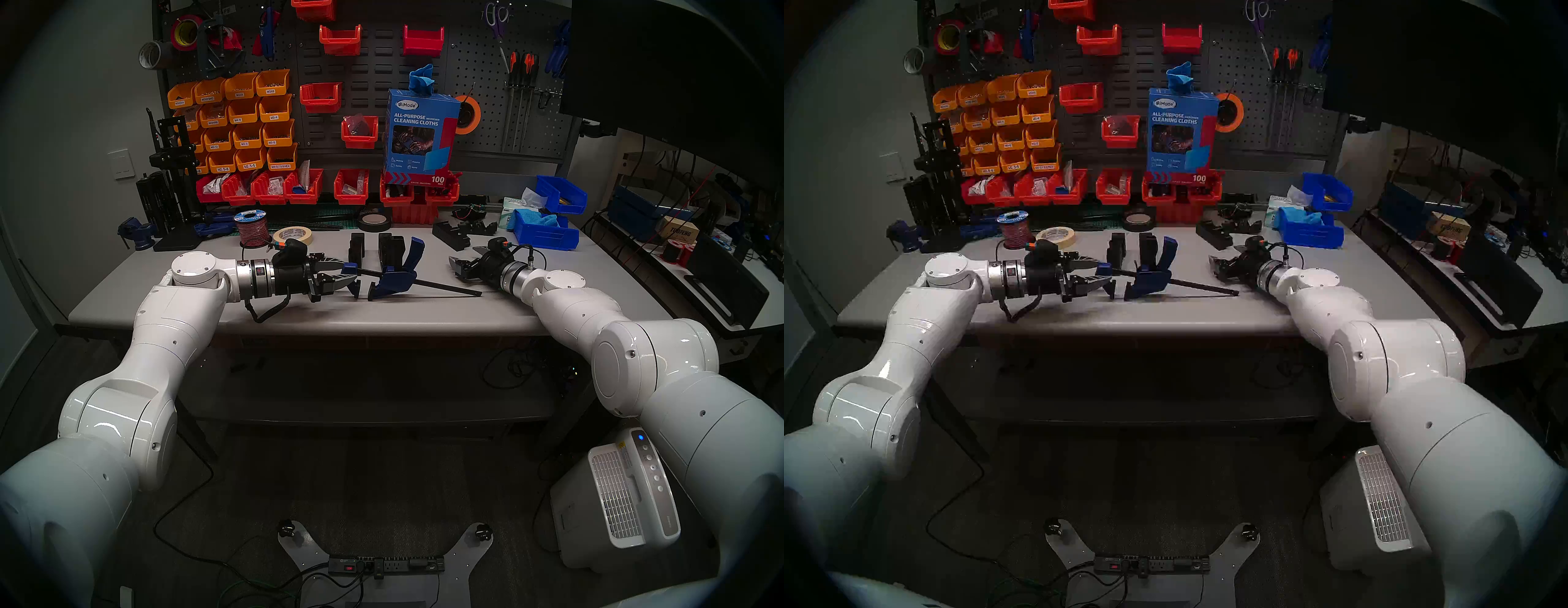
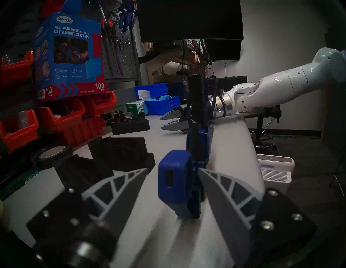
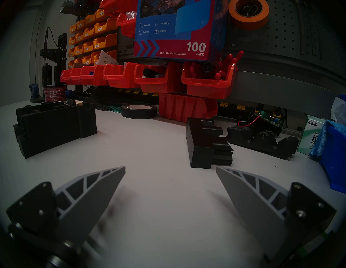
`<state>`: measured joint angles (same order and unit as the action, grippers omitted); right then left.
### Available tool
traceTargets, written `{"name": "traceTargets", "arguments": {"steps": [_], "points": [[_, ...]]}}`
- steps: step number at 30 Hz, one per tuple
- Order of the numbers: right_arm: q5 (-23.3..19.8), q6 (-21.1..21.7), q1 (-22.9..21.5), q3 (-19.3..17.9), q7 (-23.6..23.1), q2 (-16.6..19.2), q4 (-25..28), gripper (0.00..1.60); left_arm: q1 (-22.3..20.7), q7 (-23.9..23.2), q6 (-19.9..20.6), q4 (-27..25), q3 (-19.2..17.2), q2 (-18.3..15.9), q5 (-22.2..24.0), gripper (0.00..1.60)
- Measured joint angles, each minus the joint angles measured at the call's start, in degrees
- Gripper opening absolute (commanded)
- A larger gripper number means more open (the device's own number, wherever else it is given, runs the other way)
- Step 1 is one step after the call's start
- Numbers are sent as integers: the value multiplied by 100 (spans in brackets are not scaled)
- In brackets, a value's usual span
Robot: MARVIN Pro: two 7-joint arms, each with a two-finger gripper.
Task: Clamp the two 3D printed pieces together with the clamp
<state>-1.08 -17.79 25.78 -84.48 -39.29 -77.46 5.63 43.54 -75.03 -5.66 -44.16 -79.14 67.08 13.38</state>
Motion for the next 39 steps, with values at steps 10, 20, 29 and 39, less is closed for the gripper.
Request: {"name": "traceTargets", "arguments": {"steps": [10, 20, 29, 39], "points": [[-1, 0, 0, 0, 1, 0, 0, 160, 2, -154, -61, 27, -22, 16, 5, 0], [-2, 0, 0, 1, 2, 0, 0, 160, 17, -281, -93, 18, -69, 16, 12, 0], [-3, 0, 0, 1, 2, 0, 0, 160, 76, -312, -37, -49, -130, 20, 17, 0], [-3, 0, 0, 1, 3, 0, -1, 160, 254, -159, 167, -278, -235, 31, 29, 0]]}}
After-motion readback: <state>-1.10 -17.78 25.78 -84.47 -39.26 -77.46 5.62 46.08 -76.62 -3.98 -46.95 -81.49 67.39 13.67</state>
